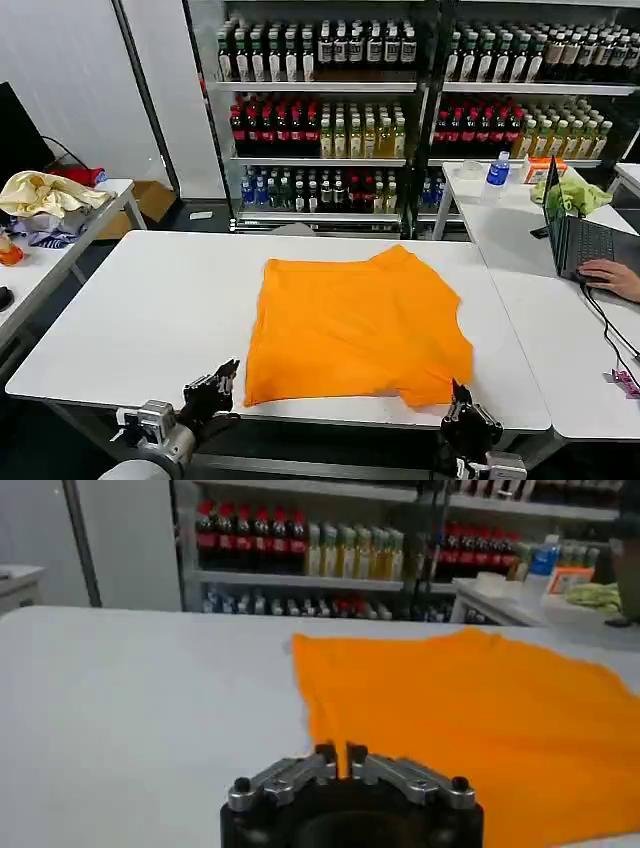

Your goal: Fold and organize the clothes.

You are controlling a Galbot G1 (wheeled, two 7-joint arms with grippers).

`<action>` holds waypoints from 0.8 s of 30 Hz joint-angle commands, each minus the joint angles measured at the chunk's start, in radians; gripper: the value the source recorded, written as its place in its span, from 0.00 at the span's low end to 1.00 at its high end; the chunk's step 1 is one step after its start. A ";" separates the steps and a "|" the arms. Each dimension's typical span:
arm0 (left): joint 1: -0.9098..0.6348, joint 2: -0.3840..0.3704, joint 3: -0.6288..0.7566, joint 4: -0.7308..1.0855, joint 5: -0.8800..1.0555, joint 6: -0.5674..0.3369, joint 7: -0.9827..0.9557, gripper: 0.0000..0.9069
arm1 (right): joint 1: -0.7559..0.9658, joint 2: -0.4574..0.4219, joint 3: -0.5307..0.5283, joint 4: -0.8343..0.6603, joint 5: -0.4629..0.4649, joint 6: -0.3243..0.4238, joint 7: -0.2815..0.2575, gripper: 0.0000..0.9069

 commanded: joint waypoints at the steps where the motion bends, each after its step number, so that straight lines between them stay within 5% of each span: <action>1: 0.037 -0.015 0.047 0.000 0.056 0.000 -0.001 1.00 | -0.006 0.006 -0.003 -0.047 -0.065 -0.017 0.004 1.00; 20: 0.025 -0.067 0.165 0.037 0.143 0.053 -0.060 1.00 | 0.016 0.016 -0.006 -0.102 -0.096 -0.055 0.013 1.00; 22: 0.019 -0.067 0.163 0.047 0.142 0.058 -0.069 0.70 | 0.025 0.018 -0.005 -0.118 -0.095 -0.067 0.022 1.00; 24: 0.015 -0.067 0.162 0.054 0.141 0.058 -0.075 0.27 | 0.037 0.024 -0.001 -0.132 -0.096 -0.090 0.037 1.00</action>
